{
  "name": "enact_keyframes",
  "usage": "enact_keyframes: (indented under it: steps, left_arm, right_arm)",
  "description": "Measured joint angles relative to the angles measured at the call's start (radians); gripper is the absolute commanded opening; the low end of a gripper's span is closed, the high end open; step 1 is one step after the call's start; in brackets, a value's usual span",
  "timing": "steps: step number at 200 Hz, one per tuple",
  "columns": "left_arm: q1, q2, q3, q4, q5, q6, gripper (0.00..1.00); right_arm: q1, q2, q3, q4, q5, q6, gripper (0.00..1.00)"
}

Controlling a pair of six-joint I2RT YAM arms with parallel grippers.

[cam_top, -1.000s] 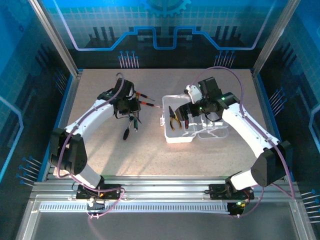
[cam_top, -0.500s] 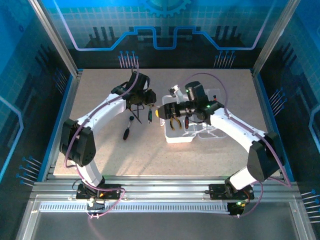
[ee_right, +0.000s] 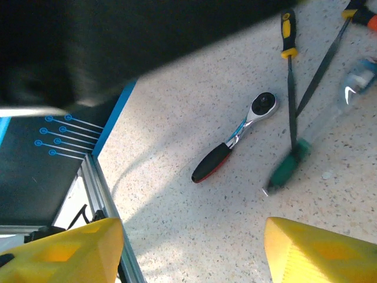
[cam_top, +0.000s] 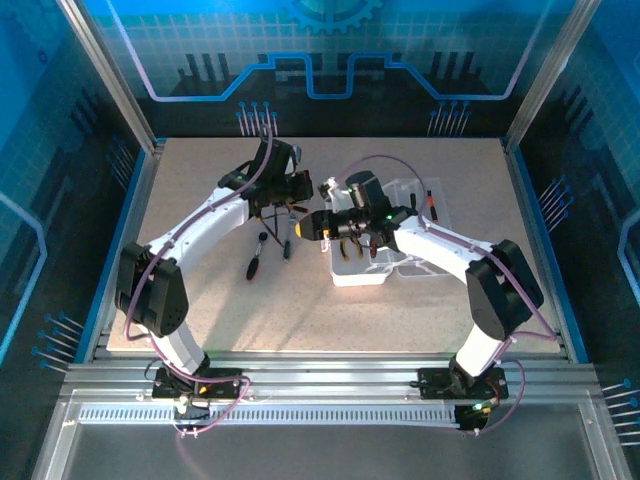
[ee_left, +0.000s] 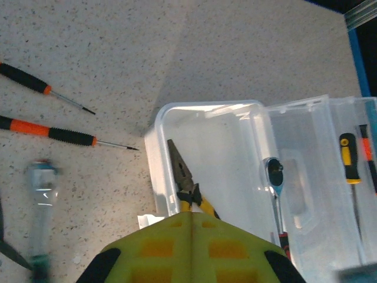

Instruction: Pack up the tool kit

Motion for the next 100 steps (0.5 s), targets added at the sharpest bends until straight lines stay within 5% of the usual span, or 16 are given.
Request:
enact_keyframes:
  steps: [65,100]
  left_arm:
    - [0.008,-0.007,-0.033,-0.074,-0.095,0.061,0.01]
    - [0.092,-0.004,-0.184,-0.131,-0.145,0.084,0.1]
  right_arm:
    - [0.012,0.006,0.002,-0.047,0.043,-0.032,0.66]
    - [0.012,-0.021,0.03,-0.153,0.101,-0.108,0.68]
